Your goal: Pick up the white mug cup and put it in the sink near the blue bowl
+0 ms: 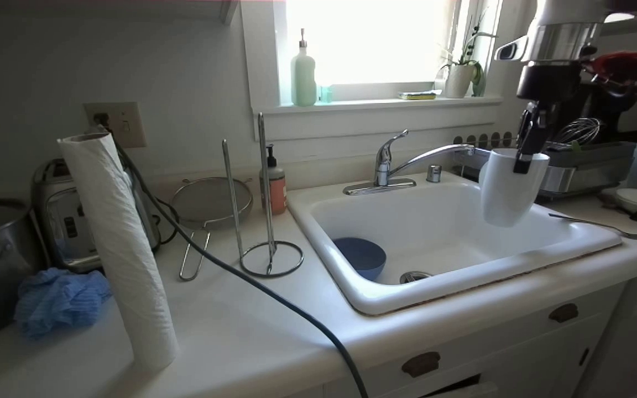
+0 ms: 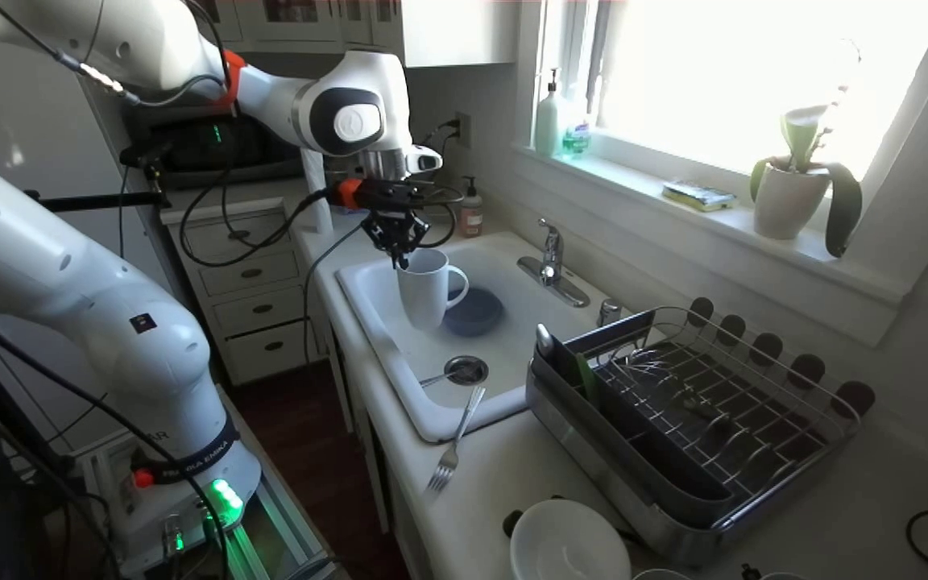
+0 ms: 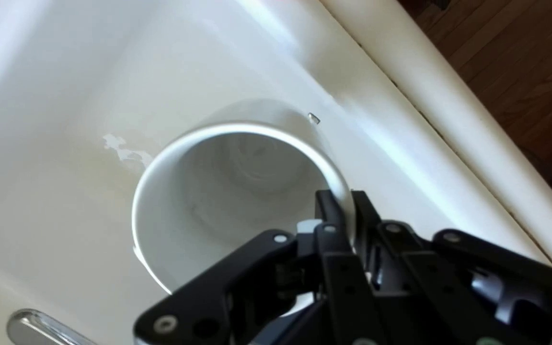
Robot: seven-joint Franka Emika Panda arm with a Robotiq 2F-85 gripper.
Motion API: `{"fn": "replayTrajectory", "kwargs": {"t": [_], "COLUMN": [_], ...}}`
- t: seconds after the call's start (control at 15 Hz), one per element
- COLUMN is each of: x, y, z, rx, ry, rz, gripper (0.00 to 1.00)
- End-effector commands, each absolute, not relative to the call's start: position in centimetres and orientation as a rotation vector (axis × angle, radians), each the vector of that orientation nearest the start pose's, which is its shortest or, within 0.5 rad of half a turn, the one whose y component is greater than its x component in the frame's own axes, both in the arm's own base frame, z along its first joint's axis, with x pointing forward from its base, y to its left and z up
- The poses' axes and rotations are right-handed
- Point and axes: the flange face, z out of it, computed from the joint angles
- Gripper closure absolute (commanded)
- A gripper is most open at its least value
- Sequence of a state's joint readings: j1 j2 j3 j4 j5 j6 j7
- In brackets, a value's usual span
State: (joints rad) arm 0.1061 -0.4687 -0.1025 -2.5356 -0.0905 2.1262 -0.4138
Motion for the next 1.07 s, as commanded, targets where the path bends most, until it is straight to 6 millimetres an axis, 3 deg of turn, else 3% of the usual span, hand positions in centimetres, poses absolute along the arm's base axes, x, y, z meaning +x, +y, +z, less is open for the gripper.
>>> {"fn": "replayTrajectory", "kwargs": {"t": [0.0,0.47,1.0], "x": [41.8,43.5,44.7], "y": [3.1,7.4,9.6], "z": [42.4,35.9,30.1], "rx": [-3.02,-2.898,-2.858], "ry": [-0.944,-1.155,-1.249], "rz": [-0.192,-0.147,-0.161], "gripper": [0.97,0.97,0.97]}}
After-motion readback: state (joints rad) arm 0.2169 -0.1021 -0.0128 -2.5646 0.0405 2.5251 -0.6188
